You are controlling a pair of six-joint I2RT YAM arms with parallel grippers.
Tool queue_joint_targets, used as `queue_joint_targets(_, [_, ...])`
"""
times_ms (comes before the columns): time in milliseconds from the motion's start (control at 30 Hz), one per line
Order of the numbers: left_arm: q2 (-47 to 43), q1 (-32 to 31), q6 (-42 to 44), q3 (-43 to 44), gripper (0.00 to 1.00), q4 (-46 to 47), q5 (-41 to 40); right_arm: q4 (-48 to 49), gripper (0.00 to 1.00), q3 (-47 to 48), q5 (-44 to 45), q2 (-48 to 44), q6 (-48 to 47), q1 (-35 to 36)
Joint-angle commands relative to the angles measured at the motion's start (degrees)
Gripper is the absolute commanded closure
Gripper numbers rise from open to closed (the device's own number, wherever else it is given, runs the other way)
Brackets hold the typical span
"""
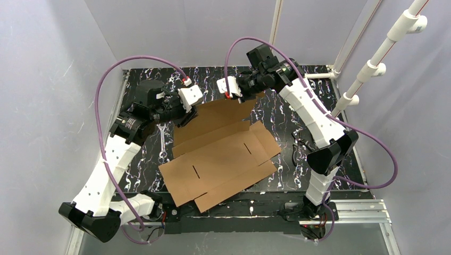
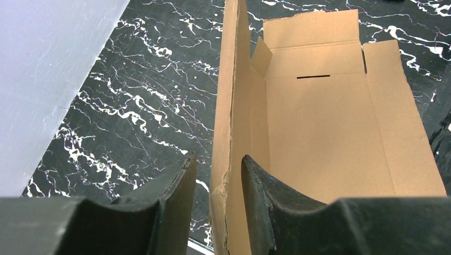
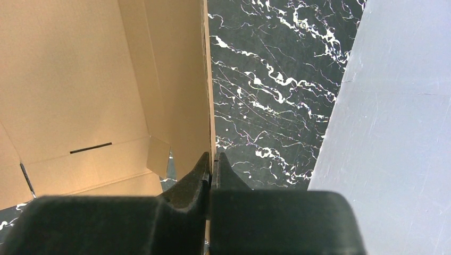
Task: Fold the paper box
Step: Fold the paper box at the center of the board.
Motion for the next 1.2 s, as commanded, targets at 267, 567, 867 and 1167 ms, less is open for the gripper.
queue_joint_targets(267, [-0.75,-0.58,1.54,-2.70,0.72,0.23,-0.14,1.40,0.99,2.01,-2.78,-1.90,1.19,-0.14])
queue_joint_targets(567, [-0.67,-0.56,0.97,-3.60,0.90,1.50,-0.81,1.30,0.99,1.92,-3.05,-1.98,1.17,-0.14])
queue_joint_targets(867, [-2.95,-0.56,-2.27,-5.94,1.00,4.51,-3.32,2.57,0.71,0.77,-2.94,-2.53,3.28,-0.15])
queue_joint_targets(1167, [-12.26,-0.50,-7.68,-15.39,1.00,15.16,-11.00,9.58,0.02,-4.79,-9.73,-9.85,20.16,-8.88])
